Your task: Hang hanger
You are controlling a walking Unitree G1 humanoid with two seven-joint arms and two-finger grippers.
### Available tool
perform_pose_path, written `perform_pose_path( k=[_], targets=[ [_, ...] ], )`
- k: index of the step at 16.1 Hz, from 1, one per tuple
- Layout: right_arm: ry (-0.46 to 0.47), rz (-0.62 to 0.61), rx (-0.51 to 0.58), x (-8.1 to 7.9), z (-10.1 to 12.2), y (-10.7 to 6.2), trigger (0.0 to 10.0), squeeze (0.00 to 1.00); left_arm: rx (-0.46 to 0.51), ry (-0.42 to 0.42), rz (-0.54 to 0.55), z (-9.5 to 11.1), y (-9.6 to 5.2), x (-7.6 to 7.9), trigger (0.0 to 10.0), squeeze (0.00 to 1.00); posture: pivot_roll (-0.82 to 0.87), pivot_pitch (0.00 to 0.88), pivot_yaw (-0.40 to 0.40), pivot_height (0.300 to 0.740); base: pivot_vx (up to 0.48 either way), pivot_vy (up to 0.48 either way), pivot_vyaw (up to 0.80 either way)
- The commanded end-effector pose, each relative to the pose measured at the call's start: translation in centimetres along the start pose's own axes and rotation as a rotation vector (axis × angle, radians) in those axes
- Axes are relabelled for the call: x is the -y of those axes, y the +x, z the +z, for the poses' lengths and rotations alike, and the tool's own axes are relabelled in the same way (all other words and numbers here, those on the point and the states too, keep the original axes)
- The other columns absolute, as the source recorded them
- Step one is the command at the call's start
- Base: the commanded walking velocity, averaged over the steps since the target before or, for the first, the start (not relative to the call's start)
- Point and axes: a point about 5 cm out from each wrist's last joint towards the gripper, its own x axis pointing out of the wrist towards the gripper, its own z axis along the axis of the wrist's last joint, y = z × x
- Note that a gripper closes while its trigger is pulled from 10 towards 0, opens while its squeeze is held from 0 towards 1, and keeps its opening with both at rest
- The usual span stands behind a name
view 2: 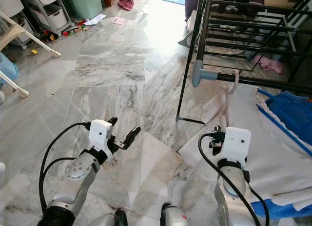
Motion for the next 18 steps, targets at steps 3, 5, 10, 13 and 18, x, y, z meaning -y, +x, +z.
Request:
perform_pose_path(
  k=[3, 5, 10, 13, 18],
  targets=[
    [-0.008, -0.015, 0.026, 0.0, 0.5, 0.1, 10.0, 1.00, -0.015, 0.006, -0.003, -0.3, -0.1, -0.2, 10.0, 0.00, -0.16, 0.204, 0.038, 0.740, 0.000, 0.000, 0.00],
    [-0.037, -0.015, 0.078, 0.2, 0.9, 0.0, 10.0, 1.00, -0.004, 0.006, 0.010, -0.1, -0.1, -0.3, 10.0, 0.00, -0.16, 0.200, 0.036, 0.740, 0.000, 0.000, 0.00],
    [-0.056, 0.079, 0.221, -1.3, 3.0, -0.7, 10.0, 1.00, -0.007, 0.018, 0.030, -0.1, -0.5, -0.6, 10.0, 0.00, -0.16, 0.200, 0.044, 0.740, 0.000, 0.000, 0.00],
    [-0.070, 0.205, 0.245, -2.8, 2.9, -1.8, 10.0, 1.00, -0.036, 0.055, 0.100, -0.3, -1.0, -1.7, 10.0, 0.00, -0.16, 0.195, 0.048, 0.740, 0.000, 0.000, 0.00],
    [0.016, 0.286, 0.147, -3.4, 1.0, -3.0, 10.0, 0.42, -0.105, 0.119, 0.245, -1.5, -3.1, -3.6, 10.0, 0.00, -0.15, 0.186, 0.046, 0.740, 0.000, 0.000, 0.00]
  ],
)
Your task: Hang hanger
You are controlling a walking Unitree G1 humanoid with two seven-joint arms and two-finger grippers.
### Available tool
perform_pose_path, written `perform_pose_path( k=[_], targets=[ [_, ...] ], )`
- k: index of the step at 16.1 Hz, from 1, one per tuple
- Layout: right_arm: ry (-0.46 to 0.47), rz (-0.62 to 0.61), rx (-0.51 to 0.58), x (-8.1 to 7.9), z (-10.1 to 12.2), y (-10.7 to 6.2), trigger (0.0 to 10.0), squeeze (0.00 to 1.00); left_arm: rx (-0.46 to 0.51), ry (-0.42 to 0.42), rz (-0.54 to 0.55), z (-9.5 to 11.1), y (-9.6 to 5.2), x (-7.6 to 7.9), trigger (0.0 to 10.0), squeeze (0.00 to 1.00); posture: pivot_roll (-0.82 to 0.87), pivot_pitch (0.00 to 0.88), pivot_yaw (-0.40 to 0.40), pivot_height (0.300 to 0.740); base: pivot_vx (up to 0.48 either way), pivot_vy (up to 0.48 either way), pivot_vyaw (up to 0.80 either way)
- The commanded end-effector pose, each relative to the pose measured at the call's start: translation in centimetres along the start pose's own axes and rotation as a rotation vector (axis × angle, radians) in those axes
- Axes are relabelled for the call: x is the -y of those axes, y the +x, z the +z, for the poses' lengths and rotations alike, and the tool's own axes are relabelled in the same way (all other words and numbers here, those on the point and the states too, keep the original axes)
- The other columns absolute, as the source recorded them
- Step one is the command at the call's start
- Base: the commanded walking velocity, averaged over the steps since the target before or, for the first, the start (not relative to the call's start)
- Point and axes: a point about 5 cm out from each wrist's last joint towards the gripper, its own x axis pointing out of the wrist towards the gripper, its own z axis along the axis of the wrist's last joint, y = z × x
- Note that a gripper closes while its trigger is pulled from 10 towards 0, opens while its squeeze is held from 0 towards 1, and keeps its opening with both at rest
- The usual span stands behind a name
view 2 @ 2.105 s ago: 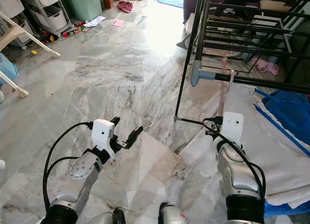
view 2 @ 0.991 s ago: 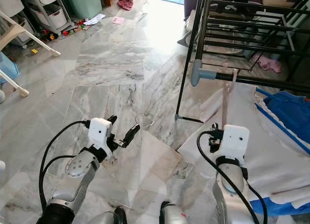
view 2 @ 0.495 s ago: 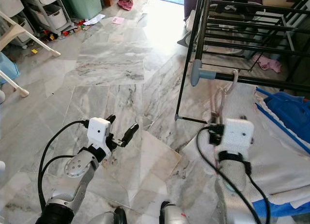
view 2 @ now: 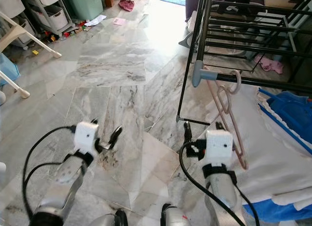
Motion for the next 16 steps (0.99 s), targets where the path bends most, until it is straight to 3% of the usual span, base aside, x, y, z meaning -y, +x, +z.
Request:
perform_pose_path(
  k=[1, 5, 8, 11, 13, 16],
  targets=[
    [0.023, 0.010, -0.021, -0.2, -0.3, -0.2, 10.0, 0.00, -0.020, 0.014, 0.027, -0.5, -0.4, -0.4, 10.0, 0.00, -0.15, 0.188, 0.043, 0.740, 0.000, 0.000, 0.00],
    [0.047, 0.029, -0.057, -0.5, -1.0, 0.1, 10.0, 0.00, -0.005, 0.080, 0.059, -0.2, -0.4, -0.1, 10.0, 0.00, -0.13, 0.187, 0.033, 0.740, 0.000, 0.000, 0.00],
    [0.055, 0.049, -0.075, -0.8, -1.5, 0.5, 10.0, 0.00, -0.018, 0.127, 0.014, 0.0, -0.2, -0.5, 10.0, 0.00, -0.09, 0.160, 0.004, 0.740, 0.000, 0.000, 0.00],
    [0.056, 0.059, -0.094, -0.9, -1.9, 0.8, 10.0, 0.00, -0.064, 0.101, -0.032, -0.4, -0.6, -1.3, 10.0, 0.00, -0.06, 0.126, -0.015, 0.740, 0.000, 0.000, 0.00],
    [0.047, 0.035, -0.099, -0.6, -2.2, 1.0, 10.0, 0.00, -0.079, 0.079, -0.079, -0.5, -0.7, -0.4, 10.0, 0.00, -0.07, 0.089, -0.002, 0.740, 0.000, 0.000, 0.00],
    [0.051, -0.013, -0.106, 0.2, -2.5, 1.2, 10.0, 0.00, -0.063, 0.066, -0.047, -0.7, -0.3, 0.5, 10.0, 0.00, -0.08, 0.092, 0.007, 0.740, 0.000, 0.000, 0.00]
  ],
)
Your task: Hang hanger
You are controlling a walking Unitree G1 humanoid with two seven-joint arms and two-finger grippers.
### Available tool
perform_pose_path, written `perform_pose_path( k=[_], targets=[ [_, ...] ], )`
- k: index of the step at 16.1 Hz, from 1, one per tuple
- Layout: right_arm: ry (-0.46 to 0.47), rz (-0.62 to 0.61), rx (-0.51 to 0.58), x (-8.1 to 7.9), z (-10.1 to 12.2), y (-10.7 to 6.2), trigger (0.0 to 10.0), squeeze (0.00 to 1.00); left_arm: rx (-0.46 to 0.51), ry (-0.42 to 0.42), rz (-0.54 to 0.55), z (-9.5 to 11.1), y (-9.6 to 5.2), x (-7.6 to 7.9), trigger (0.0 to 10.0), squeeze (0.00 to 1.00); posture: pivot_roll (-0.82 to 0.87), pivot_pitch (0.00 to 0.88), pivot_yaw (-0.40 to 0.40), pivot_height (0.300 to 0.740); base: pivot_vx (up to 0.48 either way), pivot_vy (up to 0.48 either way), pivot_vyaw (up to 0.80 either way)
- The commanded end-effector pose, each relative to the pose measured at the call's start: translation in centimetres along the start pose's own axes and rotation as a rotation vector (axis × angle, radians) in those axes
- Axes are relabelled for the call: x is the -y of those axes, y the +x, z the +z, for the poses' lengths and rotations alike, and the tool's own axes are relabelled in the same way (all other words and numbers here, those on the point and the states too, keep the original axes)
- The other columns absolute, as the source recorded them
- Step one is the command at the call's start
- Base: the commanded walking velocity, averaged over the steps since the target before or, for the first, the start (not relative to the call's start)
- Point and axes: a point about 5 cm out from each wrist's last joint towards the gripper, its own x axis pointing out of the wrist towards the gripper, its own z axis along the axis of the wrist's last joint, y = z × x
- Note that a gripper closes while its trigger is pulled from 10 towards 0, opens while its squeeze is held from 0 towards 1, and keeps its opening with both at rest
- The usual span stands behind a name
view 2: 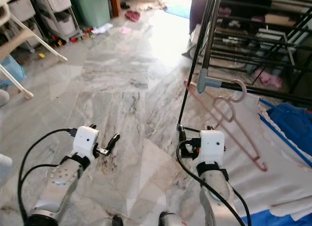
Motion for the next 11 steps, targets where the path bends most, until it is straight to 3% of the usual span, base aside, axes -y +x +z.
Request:
perform_pose_path(
  k=[1, 3, 7, 11],
  targets=[
    [0.003, -0.027, -0.006, 0.5, -0.3, -0.2, 10.0, 0.00, -0.015, 0.000, 0.015, -0.5, 0.0, 0.3, 10.0, 0.00, -0.10, 0.091, 0.016, 0.740, 0.000, 0.000, 0.00],
    [0.000, -0.037, -0.006, 0.3, -0.5, -0.5, 10.0, 0.00, -0.042, -0.048, 0.051, -1.0, 0.1, 0.2, 10.0, 0.00, -0.11, 0.101, 0.035, 0.740, 0.000, 0.000, 0.00],
    [0.019, -0.033, -0.005, -0.7, -0.4, -0.2, 10.0, 0.00, -0.034, -0.030, 0.061, -0.9, -0.2, -0.5, 10.0, 0.00, -0.10, 0.121, 0.026, 0.740, 0.000, 0.000, 0.00],
    [0.021, 0.022, -0.025, -1.0, -0.5, -0.1, 10.0, 0.00, -0.027, -0.068, 0.103, -1.0, -0.8, 0.6, 10.0, 0.00, -0.06, 0.153, -0.025, 0.740, 0.000, 0.000, 0.00]
  ],
)
